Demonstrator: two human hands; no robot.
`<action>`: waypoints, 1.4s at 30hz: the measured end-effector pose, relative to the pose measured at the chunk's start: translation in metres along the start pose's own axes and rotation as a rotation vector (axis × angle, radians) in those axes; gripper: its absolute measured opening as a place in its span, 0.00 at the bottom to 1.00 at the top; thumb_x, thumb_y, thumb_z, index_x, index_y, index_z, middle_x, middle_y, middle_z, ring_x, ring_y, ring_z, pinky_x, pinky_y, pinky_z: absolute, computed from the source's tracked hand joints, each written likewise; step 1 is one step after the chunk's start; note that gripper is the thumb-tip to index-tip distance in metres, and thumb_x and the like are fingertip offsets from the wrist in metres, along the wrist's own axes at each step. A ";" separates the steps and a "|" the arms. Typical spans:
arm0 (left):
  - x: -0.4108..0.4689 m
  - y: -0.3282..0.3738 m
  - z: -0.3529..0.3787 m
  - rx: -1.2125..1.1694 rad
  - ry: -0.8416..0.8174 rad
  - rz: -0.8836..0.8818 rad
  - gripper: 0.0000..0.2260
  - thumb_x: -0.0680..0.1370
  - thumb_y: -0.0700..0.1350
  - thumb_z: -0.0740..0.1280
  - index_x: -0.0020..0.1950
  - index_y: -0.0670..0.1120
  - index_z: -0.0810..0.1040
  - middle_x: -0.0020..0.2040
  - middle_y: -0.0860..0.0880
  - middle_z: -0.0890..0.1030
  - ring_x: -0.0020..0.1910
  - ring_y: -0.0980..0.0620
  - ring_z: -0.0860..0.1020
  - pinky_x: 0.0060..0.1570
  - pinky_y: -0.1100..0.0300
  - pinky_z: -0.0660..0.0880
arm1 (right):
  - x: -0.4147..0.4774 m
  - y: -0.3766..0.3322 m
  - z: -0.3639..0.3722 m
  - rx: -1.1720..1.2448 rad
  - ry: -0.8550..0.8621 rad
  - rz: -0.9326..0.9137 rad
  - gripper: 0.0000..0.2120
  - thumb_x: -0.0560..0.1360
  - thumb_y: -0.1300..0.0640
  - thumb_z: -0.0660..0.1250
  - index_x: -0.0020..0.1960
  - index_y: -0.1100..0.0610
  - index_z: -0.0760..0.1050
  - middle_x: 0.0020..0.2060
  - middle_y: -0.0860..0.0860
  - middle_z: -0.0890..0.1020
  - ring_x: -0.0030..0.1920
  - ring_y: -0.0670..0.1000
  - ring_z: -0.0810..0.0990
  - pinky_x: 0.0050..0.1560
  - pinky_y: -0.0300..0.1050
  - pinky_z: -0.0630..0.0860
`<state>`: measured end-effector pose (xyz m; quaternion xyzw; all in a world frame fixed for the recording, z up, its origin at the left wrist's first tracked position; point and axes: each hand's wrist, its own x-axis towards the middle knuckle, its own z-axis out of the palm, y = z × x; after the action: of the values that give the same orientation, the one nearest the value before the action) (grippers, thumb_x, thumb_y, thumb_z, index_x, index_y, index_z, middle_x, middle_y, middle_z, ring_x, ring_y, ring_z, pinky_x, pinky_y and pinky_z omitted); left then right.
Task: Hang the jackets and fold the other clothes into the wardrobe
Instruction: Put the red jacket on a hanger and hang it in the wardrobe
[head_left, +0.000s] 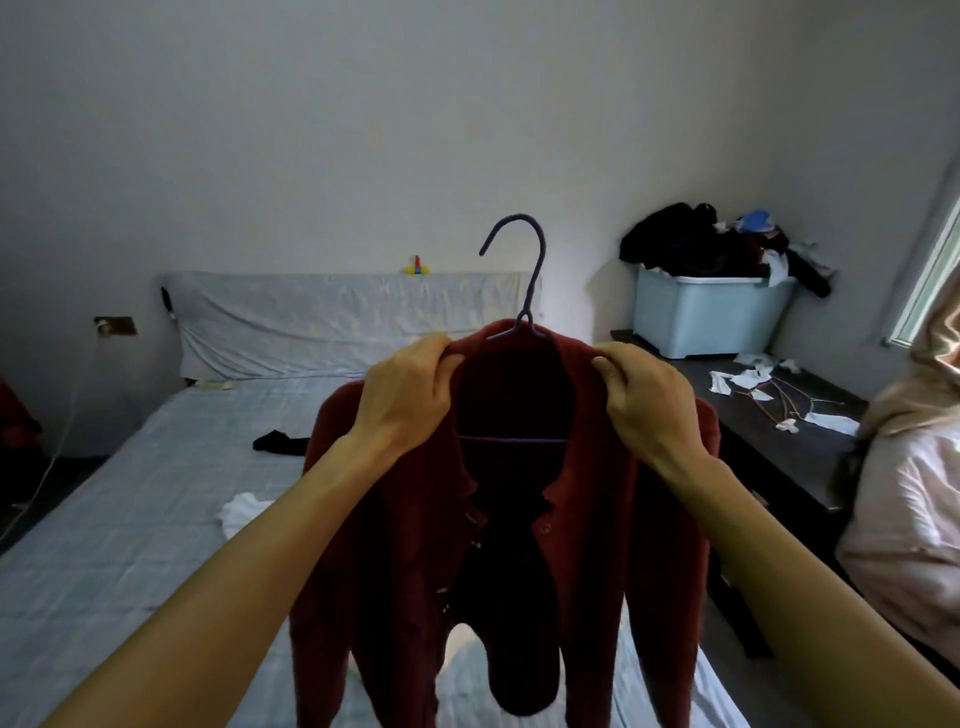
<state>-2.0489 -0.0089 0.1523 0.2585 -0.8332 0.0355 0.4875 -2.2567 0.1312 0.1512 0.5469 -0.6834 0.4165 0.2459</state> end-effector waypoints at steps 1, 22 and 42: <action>-0.004 0.006 0.002 0.020 0.003 0.013 0.07 0.79 0.45 0.62 0.46 0.43 0.76 0.39 0.44 0.80 0.36 0.40 0.78 0.34 0.58 0.64 | -0.004 0.005 -0.005 0.001 0.001 0.010 0.07 0.78 0.57 0.63 0.52 0.56 0.79 0.44 0.51 0.83 0.43 0.53 0.79 0.43 0.45 0.72; -0.033 0.140 0.036 -0.295 0.015 0.077 0.09 0.78 0.45 0.60 0.46 0.41 0.77 0.38 0.45 0.79 0.34 0.49 0.74 0.37 0.61 0.65 | -0.081 0.044 -0.154 -0.236 -0.148 0.095 0.12 0.79 0.47 0.56 0.54 0.51 0.75 0.41 0.47 0.82 0.38 0.50 0.79 0.42 0.49 0.75; -0.108 0.339 0.041 -0.986 -0.299 0.425 0.17 0.76 0.45 0.64 0.64 0.45 0.72 0.56 0.44 0.78 0.54 0.47 0.75 0.58 0.48 0.71 | -0.281 -0.037 -0.315 -0.992 0.443 0.562 0.10 0.76 0.49 0.63 0.48 0.53 0.81 0.33 0.50 0.82 0.31 0.53 0.79 0.32 0.39 0.67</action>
<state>-2.1971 0.3143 0.1066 -0.1719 -0.8450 -0.2982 0.4093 -2.1799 0.5459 0.1077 0.0663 -0.8466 0.2015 0.4881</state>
